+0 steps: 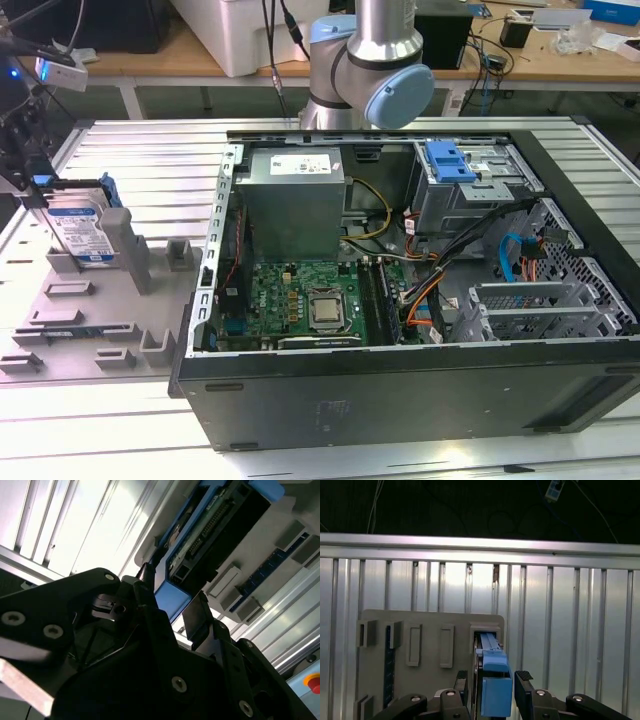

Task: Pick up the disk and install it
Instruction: 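Pick up the disk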

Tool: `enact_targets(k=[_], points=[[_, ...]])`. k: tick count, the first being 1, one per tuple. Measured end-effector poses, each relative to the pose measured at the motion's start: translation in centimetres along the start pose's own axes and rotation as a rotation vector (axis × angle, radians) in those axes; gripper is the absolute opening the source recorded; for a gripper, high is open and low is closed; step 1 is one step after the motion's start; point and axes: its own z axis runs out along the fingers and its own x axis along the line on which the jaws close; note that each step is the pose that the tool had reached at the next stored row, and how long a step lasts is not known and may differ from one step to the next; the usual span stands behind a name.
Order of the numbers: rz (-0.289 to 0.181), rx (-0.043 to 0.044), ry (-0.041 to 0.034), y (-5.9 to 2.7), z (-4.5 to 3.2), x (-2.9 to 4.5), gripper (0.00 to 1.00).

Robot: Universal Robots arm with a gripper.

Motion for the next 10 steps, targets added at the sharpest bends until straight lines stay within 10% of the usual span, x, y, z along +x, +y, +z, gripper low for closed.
enact_targets(k=[10], points=[[0.001, 0.0001, -0.0001, -0.06, 0.21, -0.01, 0.41]])
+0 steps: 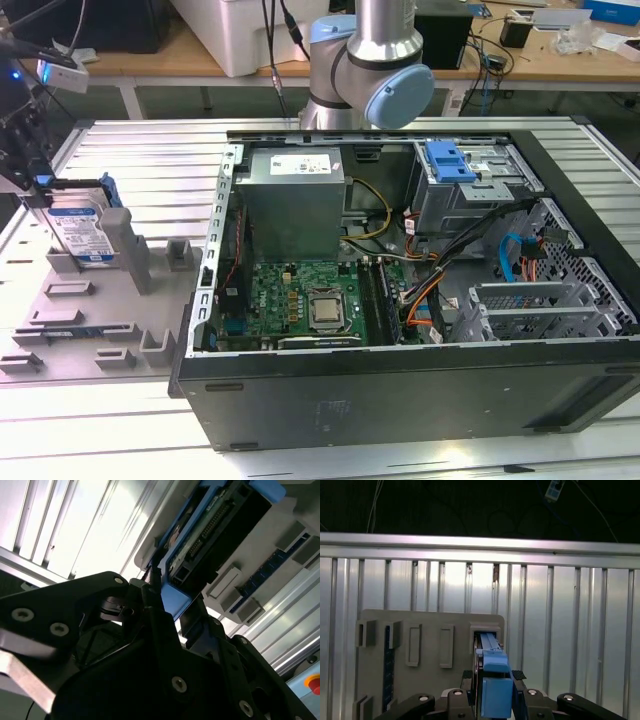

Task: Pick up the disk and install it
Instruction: 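Pick up the disk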

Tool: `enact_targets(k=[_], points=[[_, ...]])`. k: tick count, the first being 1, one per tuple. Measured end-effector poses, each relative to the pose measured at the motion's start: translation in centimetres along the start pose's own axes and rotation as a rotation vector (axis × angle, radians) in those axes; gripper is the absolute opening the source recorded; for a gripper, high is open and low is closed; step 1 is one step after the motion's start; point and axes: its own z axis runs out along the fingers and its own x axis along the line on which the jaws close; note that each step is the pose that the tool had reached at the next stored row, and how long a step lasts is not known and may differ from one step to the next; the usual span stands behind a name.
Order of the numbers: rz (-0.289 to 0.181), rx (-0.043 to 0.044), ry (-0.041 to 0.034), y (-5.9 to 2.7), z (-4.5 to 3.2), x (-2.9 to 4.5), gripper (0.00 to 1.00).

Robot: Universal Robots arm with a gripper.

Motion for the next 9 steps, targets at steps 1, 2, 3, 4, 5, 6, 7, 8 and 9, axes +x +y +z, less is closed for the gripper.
enact_targets(k=[1, 2, 3, 4, 5, 6, 7, 8, 9], points=[[0.000, -0.0001, 0.0001, -0.02, 0.04, 0.00, 0.41], [0.000, 0.0000, 0.0000, -0.02, 0.07, 0.00, 0.41], [0.000, 0.0001, 0.0000, -0.02, 0.12, 0.00, 0.41], [0.000, 0.0000, 0.0000, -0.03, 0.16, 0.00, 0.41], [0.000, 0.0000, 0.0000, -0.03, 0.21, 0.00, 0.41], [0.000, 0.0000, 0.0000, -0.03, 0.27, 0.00, 0.41], [0.000, 0.0000, 0.0000, -0.03, 0.31, 0.00, 0.41], [0.000, -0.0002, 0.0001, -0.03, 0.36, 0.00, 0.41], [0.000, -0.0002, 0.0000, -0.03, 0.40, 0.00, 0.41]])
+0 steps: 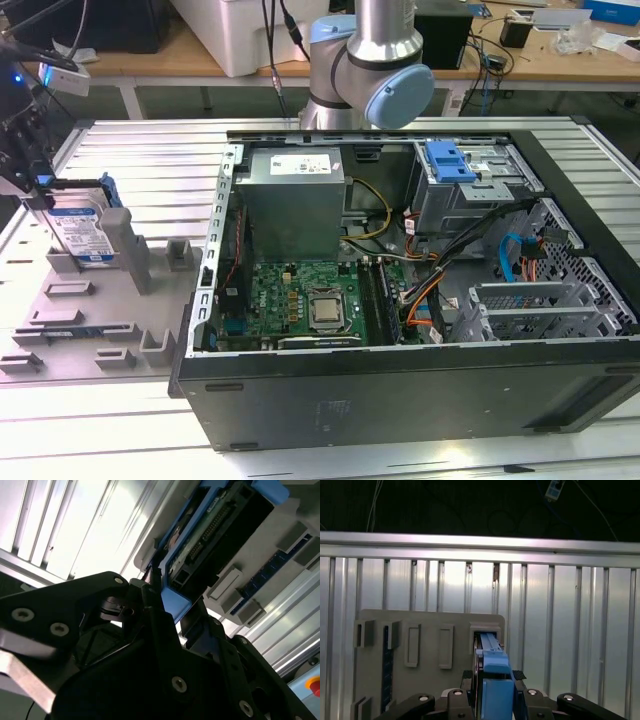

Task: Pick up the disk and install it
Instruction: 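Pick up the disk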

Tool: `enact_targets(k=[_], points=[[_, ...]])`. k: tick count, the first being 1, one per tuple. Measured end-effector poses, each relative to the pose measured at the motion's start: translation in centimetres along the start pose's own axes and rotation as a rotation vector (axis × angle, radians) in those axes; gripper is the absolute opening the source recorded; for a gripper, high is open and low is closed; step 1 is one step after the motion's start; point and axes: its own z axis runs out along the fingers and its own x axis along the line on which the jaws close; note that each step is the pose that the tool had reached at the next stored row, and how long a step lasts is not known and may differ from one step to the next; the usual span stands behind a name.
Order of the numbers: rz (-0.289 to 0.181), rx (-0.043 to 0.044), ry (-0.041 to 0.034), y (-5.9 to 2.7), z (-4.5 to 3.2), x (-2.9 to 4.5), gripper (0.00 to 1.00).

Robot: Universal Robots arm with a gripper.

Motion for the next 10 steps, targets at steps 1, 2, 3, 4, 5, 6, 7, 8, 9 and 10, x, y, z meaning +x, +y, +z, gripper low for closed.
enact_targets(k=[1, 2, 3, 4, 5, 6, 7, 8, 9, 10], points=[[0.000, 0.0001, 0.0000, 0.00, 0.07, 0.00, 0.41], [0.000, 0.0000, 0.0000, 0.00, 0.14, 0.00, 0.41], [0.000, 0.0001, 0.0000, 0.00, 0.20, -0.01, 0.41], [0.000, 0.0001, 0.0000, 0.00, 0.23, -0.01, 0.41], [0.000, 0.0000, 0.0000, 0.00, 0.26, 0.00, 0.41], [0.000, 0.0000, 0.0000, -0.01, 0.29, -0.01, 0.41], [0.000, 0.0003, -0.0001, -0.01, 0.38, 0.03, 0.41], [0.002, 0.0001, -0.0001, 0.00, 0.39, 0.20, 0.41], [0.005, -0.0002, 0.0000, 0.01, 0.42, 0.27, 0.41], [0.006, -0.0001, -0.0001, 0.00, 0.49, 0.26, 0.39]])
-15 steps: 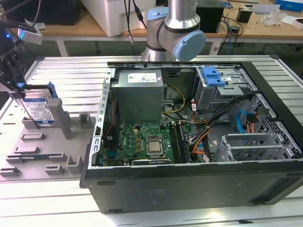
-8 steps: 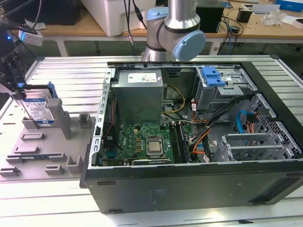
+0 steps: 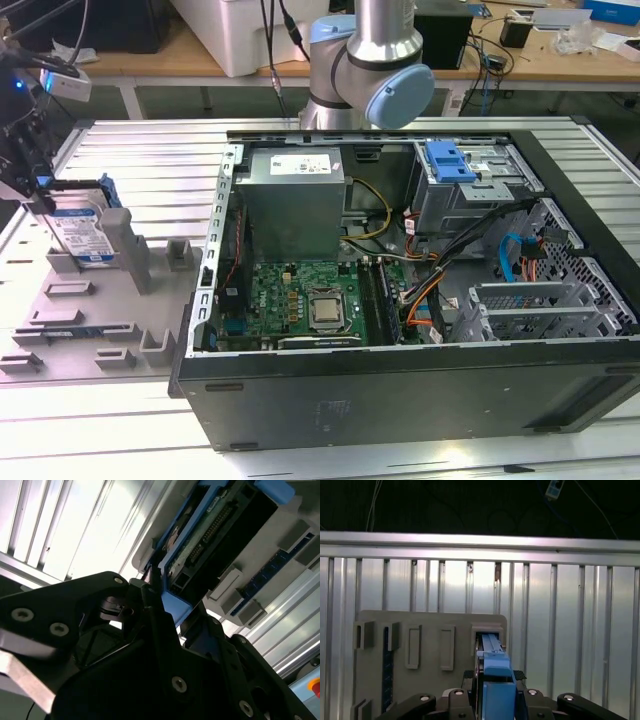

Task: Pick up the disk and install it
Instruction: 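Pick up the disk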

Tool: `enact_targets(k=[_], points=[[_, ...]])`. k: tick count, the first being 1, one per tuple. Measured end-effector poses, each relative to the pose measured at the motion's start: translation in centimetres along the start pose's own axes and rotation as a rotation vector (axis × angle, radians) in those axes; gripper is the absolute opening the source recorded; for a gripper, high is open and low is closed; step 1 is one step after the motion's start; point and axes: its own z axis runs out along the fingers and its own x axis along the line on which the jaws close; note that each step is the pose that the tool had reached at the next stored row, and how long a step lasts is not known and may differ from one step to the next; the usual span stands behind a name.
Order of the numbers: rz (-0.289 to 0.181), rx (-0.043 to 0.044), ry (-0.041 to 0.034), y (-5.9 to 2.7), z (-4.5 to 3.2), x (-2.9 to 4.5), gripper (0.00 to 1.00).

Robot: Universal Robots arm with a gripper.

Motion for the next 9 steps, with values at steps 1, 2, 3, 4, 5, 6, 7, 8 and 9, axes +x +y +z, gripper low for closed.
enact_targets(k=[1, 2, 3, 4, 5, 6, 7, 8, 9], points=[[0.000, -0.0002, 0.0000, 0.00, 0.05, 0.00, 0.37], [0.001, -0.0002, 0.0000, 0.00, 0.10, 0.00, 0.37], [0.002, -0.0001, 0.0000, -0.01, 0.13, 0.00, 0.37], [0.002, -0.0001, 0.0000, 0.00, 0.15, 0.00, 0.37], [0.002, -0.0001, 0.0000, -0.01, 0.15, 0.00, 0.37], [0.002, -0.0001, 0.0000, -0.01, 0.15, 0.00, 0.37], [0.002, -0.0001, 0.0000, 0.00, 0.15, 0.00, 0.37], [0.002, -0.0001, 0.0000, -0.01, 0.16, 0.00, 0.37], [0.002, 0.0000, 0.0000, -0.01, 0.16, 0.00, 0.37]])
